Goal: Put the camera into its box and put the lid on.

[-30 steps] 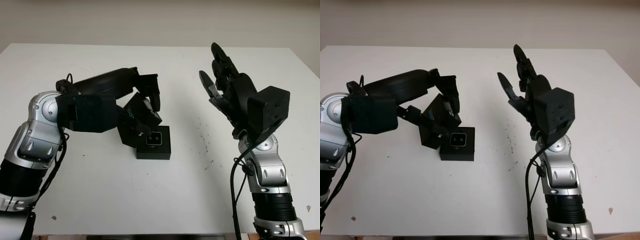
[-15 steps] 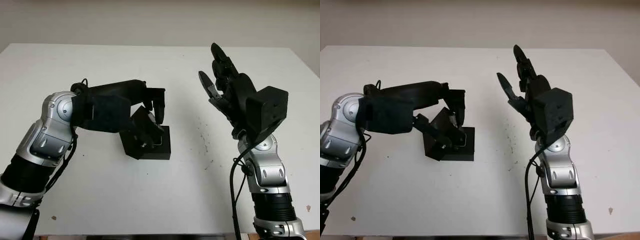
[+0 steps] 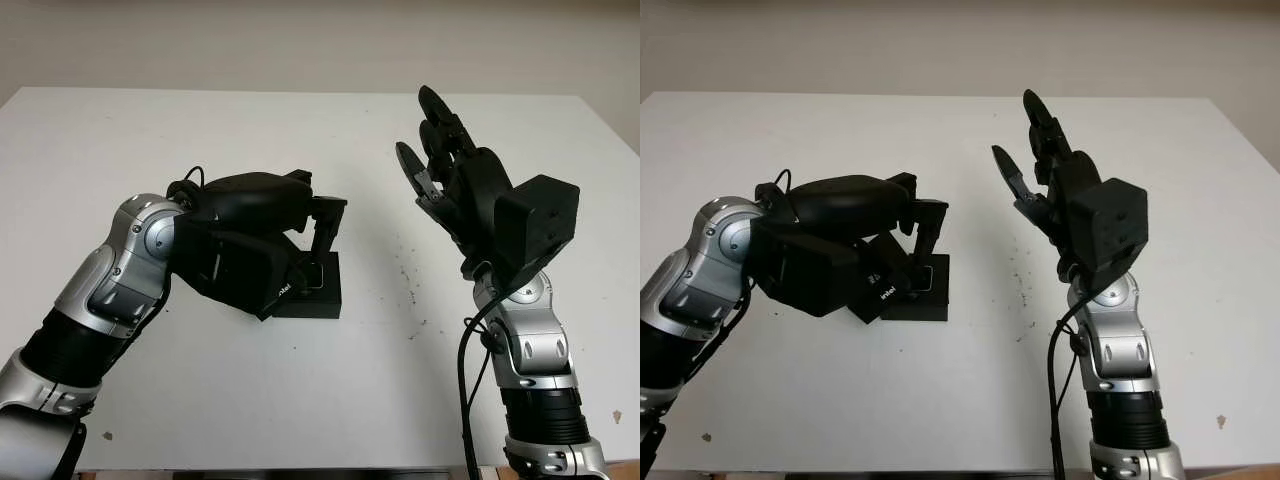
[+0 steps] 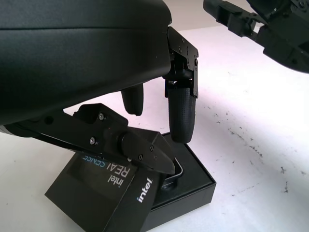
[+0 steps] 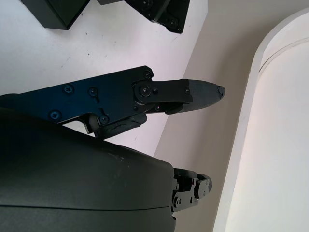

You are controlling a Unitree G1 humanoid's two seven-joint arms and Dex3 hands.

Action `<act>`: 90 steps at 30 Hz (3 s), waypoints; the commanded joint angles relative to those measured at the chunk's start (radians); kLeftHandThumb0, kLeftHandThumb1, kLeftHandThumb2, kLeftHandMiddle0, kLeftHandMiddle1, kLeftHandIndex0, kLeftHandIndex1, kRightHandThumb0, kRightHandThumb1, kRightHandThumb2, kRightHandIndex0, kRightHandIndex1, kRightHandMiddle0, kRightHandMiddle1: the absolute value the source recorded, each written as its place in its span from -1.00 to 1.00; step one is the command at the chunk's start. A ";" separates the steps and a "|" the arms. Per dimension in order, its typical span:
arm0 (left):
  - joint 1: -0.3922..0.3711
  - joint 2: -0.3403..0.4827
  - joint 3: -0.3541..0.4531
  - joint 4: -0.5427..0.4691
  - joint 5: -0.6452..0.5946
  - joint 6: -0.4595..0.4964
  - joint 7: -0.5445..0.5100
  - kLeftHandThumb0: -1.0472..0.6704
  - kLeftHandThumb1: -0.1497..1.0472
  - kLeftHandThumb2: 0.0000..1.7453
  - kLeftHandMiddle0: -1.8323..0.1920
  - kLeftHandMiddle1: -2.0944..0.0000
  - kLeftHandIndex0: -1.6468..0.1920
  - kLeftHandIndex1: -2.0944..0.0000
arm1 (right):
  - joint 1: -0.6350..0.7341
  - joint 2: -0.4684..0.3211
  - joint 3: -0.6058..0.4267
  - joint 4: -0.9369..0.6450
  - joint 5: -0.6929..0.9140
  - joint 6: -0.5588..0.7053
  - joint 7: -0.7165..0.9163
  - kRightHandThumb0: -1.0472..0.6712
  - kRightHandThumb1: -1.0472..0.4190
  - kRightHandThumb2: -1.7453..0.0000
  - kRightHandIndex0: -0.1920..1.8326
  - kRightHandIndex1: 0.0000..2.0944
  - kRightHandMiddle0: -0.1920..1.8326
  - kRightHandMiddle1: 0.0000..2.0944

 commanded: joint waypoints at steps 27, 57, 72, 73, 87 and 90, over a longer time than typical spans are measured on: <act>0.107 -0.155 0.152 -0.199 -0.274 0.125 0.127 -0.54 1.00 -0.91 0.79 0.90 0.97 0.60 | 0.014 -0.015 0.005 0.013 -0.044 -0.025 0.030 -0.49 -1.00 0.60 -0.85 -0.94 -0.85 -0.83; 0.046 0.415 0.221 0.168 -0.008 -0.390 0.007 -0.53 0.58 -0.97 0.94 0.95 0.94 0.94 | -0.079 -0.014 -0.090 0.050 0.107 0.041 0.042 -0.40 -1.00 0.62 -0.95 -0.98 -0.89 -0.89; 0.013 0.320 0.109 0.376 0.143 -0.542 0.203 -0.42 0.52 -0.94 0.84 0.94 0.97 0.95 | -0.056 -0.012 -0.085 0.049 0.099 0.038 0.036 -0.41 -1.00 0.62 -0.97 -0.97 -0.91 -0.90; 0.009 0.304 0.106 0.401 0.130 -0.549 0.212 -0.43 0.52 -0.94 0.83 0.93 0.95 0.94 | -0.056 -0.011 -0.084 0.047 0.098 0.040 0.034 -0.43 -1.00 0.62 -0.97 -0.97 -0.91 -0.90; -0.004 0.193 0.095 0.516 -0.006 -0.564 0.198 -0.41 0.63 -0.93 0.83 0.95 0.92 0.95 | -0.042 -0.020 -0.071 0.035 0.083 0.042 0.037 -0.41 -1.00 0.61 -0.96 -0.96 -0.91 -0.92; 0.004 0.188 0.099 0.500 -0.035 -0.551 0.175 -0.42 0.64 -0.93 0.84 0.95 0.93 0.95 | -0.042 -0.023 -0.069 0.039 0.077 0.040 0.036 -0.42 -1.00 0.62 -0.96 -0.96 -0.90 -0.91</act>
